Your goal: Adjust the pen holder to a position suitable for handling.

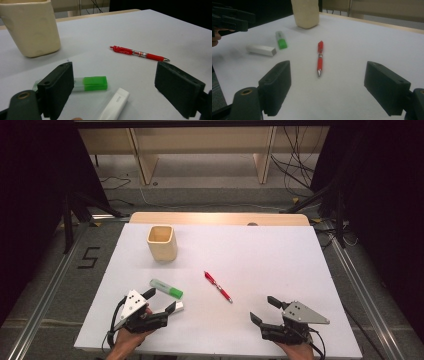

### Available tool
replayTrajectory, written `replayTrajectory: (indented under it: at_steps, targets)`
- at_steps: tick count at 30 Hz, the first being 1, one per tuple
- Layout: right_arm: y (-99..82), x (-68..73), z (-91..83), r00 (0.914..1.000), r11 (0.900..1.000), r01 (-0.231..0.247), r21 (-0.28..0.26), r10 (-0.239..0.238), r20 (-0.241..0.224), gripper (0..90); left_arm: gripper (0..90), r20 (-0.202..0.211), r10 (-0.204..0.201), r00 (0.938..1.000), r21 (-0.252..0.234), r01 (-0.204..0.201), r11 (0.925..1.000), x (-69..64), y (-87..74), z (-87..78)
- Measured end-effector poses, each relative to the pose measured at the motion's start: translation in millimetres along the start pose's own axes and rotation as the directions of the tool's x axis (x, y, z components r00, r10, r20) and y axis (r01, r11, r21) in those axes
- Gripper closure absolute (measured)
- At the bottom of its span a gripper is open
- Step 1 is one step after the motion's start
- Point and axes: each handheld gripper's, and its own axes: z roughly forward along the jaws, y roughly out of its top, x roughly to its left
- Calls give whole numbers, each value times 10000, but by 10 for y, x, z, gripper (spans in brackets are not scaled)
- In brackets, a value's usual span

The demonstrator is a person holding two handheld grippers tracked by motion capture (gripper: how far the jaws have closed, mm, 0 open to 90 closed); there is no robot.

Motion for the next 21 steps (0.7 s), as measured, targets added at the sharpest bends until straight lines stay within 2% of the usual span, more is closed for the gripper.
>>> replayTrajectory:
  at_steps: [10,11,21]
  targets:
    - [4,-11,-2,10000,9999,-50,-106,51,82,231,152,-136,-49,9999,54,49,10000,26,36,12]
    - [4,-10,-2,9999,9999,-74,-118,75,79,230,152,-184,-203,9996,56,204,9998,46,62,17]
    - [3,-13,9,9999,9999,-109,-119,110,67,231,152,-546,-376,9978,435,400,9983,186,192,120]
